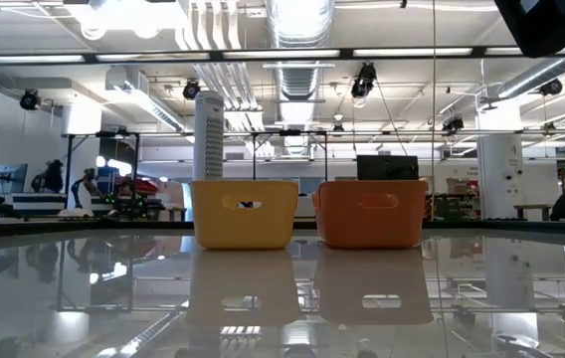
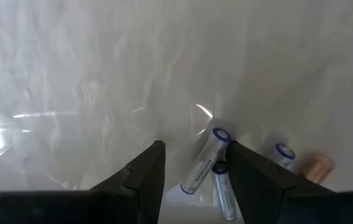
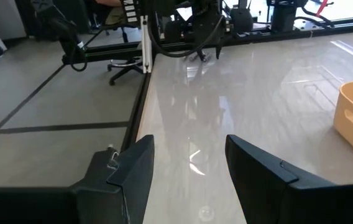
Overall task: Sort batteries
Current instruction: Put the gray battery into the green bin
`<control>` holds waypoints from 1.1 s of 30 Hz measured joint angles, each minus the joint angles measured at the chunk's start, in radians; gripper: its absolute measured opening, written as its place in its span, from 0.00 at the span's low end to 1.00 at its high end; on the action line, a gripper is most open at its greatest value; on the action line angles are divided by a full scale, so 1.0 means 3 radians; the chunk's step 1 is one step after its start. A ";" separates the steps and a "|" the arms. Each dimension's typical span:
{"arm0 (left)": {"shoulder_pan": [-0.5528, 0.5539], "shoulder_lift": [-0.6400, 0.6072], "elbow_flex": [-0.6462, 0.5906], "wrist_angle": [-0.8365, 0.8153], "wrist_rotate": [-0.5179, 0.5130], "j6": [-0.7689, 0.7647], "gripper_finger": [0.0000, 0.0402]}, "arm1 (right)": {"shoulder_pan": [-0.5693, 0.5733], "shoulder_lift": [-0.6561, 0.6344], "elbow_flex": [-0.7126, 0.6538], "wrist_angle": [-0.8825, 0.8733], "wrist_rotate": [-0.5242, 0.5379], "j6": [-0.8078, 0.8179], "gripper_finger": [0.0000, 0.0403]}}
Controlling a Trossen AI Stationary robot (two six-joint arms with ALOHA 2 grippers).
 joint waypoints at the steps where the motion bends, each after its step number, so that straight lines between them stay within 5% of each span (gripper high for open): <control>1: 0.0000 -0.0002 -0.0010 0.0010 0.0001 0.0004 0.38 | 0.0001 0.0000 -0.0001 0.0000 0.0000 -0.0003 0.48; 7: 0.0003 -0.0014 -0.0088 0.0108 0.0017 0.0009 0.34 | -0.0001 0.0000 -0.0001 0.0000 0.0003 -0.0006 0.48; 18: 0.0007 -0.0010 -0.0135 0.0248 -0.0093 0.0043 0.06 | -0.0001 0.0000 -0.0001 0.0000 0.0004 -0.0009 0.48; 24: 0.0121 -0.0001 -0.0051 0.0239 -0.0552 0.0120 0.04 | -0.0001 0.0000 -0.0001 0.0001 0.0005 -0.0009 0.48; 28: 0.0236 0.0020 0.0044 0.0341 -0.1181 0.0183 0.04 | -0.0004 0.0000 -0.0001 0.0001 0.0005 -0.0015 0.48; 33: 0.0474 0.0005 0.0091 0.1017 -0.1802 0.0346 0.04 | -0.0010 -0.0002 -0.0003 -0.0020 0.0048 -0.0092 0.48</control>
